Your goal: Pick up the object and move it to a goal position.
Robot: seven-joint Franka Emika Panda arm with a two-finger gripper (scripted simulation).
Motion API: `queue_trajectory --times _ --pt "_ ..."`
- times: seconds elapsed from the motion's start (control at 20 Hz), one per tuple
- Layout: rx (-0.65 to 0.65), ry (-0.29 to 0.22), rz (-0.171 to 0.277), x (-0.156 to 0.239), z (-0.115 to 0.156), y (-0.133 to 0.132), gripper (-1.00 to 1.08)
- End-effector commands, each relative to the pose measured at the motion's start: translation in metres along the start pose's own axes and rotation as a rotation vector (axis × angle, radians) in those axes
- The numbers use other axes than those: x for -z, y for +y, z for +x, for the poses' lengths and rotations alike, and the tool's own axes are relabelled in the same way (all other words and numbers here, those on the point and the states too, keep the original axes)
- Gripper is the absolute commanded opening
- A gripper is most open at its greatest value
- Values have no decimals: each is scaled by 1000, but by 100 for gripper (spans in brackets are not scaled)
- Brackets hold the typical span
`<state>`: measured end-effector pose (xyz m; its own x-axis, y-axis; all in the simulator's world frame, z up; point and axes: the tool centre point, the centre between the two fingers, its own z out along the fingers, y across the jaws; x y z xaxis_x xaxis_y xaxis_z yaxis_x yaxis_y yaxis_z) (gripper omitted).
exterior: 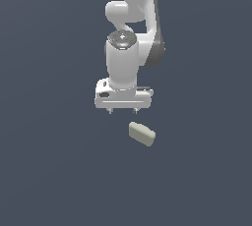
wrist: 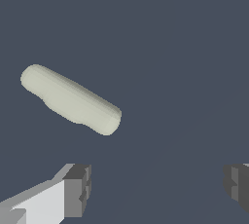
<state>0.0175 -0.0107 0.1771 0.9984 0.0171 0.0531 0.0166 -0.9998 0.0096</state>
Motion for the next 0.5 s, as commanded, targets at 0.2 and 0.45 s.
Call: queue_trajectory --times 0.2,0.45 --pt "19 -5 2 0 0 -6 100" --pt "64 -16 8 -1 1 -21 100"
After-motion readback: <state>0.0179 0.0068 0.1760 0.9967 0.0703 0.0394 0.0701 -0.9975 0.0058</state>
